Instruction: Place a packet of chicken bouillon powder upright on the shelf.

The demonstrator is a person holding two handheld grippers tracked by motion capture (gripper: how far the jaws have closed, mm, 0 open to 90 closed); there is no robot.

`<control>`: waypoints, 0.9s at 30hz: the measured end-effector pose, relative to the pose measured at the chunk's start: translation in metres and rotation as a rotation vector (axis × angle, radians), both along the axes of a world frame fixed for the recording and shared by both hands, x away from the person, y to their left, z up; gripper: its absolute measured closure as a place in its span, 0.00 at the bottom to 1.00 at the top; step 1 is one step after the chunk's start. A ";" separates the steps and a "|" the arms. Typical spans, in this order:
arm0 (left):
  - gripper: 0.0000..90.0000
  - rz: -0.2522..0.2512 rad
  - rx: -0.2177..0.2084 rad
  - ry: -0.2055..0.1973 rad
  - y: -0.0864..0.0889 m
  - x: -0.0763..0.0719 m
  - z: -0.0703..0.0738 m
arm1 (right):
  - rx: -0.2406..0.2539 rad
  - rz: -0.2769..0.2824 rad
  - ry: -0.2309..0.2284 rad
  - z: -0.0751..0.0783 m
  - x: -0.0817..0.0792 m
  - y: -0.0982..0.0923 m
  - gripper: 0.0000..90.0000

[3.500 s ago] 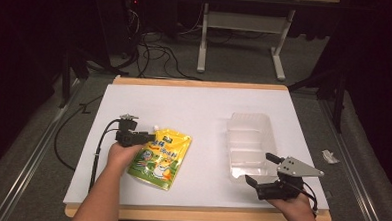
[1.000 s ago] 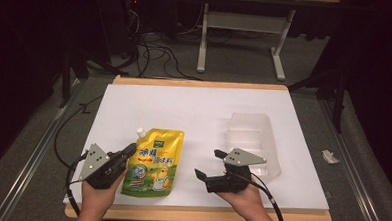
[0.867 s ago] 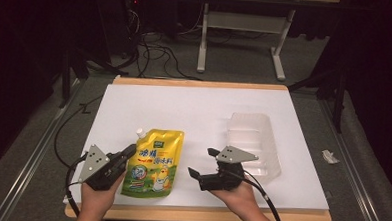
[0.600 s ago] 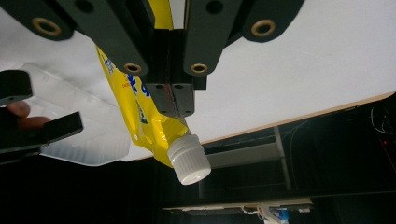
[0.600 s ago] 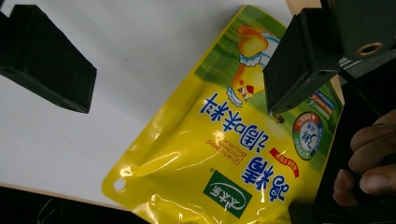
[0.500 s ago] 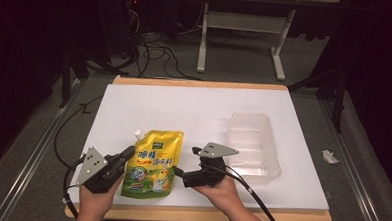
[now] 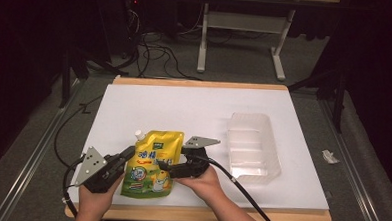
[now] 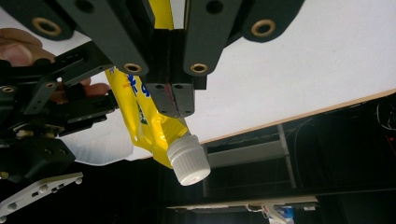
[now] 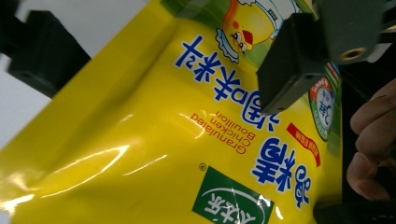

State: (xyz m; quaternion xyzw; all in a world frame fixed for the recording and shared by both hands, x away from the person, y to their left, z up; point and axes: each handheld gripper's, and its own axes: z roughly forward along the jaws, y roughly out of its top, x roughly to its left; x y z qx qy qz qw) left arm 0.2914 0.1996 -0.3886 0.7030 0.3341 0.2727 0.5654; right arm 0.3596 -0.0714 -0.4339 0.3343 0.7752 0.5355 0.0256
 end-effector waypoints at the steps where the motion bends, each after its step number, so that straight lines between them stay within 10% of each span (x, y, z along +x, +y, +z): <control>1: 1.00 0.001 -0.001 0.001 0.000 0.000 0.000 | 0.003 0.005 0.002 0.000 0.000 0.000 0.26; 14: 1.00 0.027 -0.007 0.013 0.003 0.003 -0.001 | 0.067 0.074 -0.062 0.017 -0.016 -0.012 0.92; 27: 1.00 0.005 -0.013 0.016 -0.015 0.009 -0.003 | 0.021 0.018 -0.196 0.039 -0.034 -0.035 0.96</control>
